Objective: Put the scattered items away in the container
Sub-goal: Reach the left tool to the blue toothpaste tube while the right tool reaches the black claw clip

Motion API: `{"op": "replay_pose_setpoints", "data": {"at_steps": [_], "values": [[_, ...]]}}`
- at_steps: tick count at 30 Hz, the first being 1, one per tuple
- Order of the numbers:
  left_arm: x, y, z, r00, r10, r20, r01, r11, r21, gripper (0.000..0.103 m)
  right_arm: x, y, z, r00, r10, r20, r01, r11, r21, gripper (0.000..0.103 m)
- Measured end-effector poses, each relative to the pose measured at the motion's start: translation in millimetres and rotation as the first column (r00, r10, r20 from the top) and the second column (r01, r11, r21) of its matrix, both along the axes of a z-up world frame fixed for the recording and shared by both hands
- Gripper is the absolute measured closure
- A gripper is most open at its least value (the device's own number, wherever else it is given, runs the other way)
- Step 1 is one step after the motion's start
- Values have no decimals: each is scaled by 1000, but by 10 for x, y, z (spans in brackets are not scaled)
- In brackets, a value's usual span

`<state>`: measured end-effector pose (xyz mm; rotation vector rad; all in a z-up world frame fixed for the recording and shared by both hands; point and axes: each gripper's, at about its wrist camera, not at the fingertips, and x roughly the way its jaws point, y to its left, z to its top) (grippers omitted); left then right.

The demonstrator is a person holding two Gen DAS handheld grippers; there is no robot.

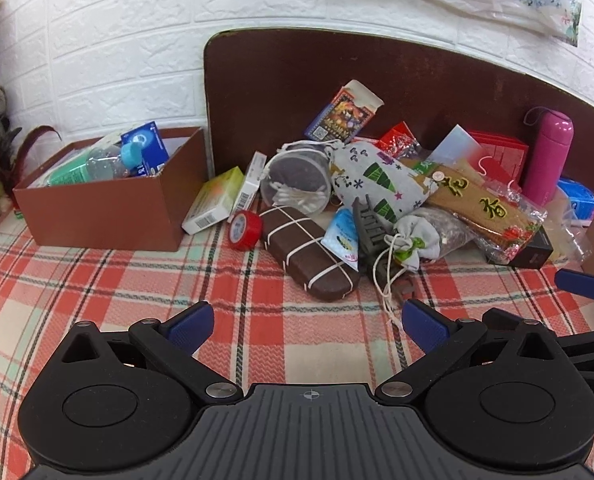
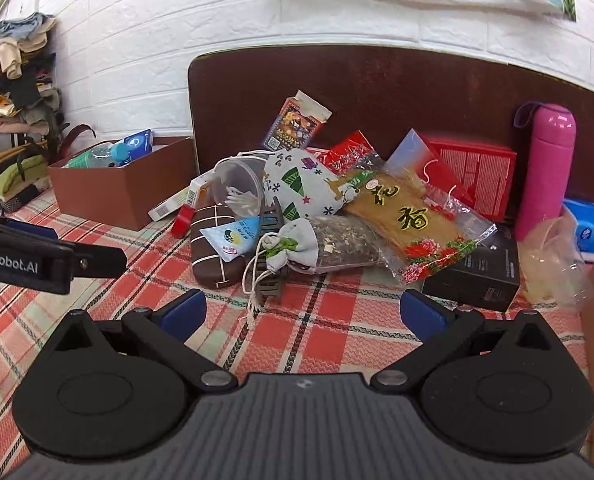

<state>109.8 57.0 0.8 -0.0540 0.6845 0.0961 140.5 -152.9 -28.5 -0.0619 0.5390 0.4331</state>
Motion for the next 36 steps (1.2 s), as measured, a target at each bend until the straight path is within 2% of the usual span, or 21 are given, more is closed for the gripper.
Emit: {"op": "replay_pose_setpoints", "data": {"at_steps": [7,11,14,18,22,24,26,27,28,29,36], "values": [[366,36,-102,1000,-5,-11,5,1000,-17,0,222,34,-181,999,-24,-49,27,998,63,1],[589,57,-167,1000,-11,-18,11,1000,-29,4,356,86,-292,997,-30,-74,35,997,65,2],[778,66,-223,999,-22,-24,21,999,-38,10,473,164,-381,996,-18,-91,23,998,59,8],[1086,85,-339,997,-45,-58,42,997,-61,23,633,310,-501,993,18,-117,-14,999,39,16],[1252,101,-425,995,-71,-71,65,994,-91,30,754,451,-582,991,58,-123,-57,998,17,27],[1318,105,-465,993,-85,-82,77,992,-98,44,816,514,-624,989,73,-128,-73,997,6,38],[1384,109,-501,991,-98,-95,88,991,-105,50,874,575,-668,987,87,-135,-89,996,-4,43],[1416,108,-515,989,-107,-101,96,989,-109,68,898,600,-689,986,92,-136,-94,996,-7,49],[1442,107,-526,987,-116,-107,104,988,-114,80,917,620,-708,985,96,-141,-98,995,-10,55],[1456,107,-535,986,-125,-110,111,986,-122,82,934,638,-723,984,100,-146,-103,995,-13,70],[1229,86,-412,988,-138,-72,127,982,-137,96,840,507,-615,978,125,-167,-122,992,32,76]]}}
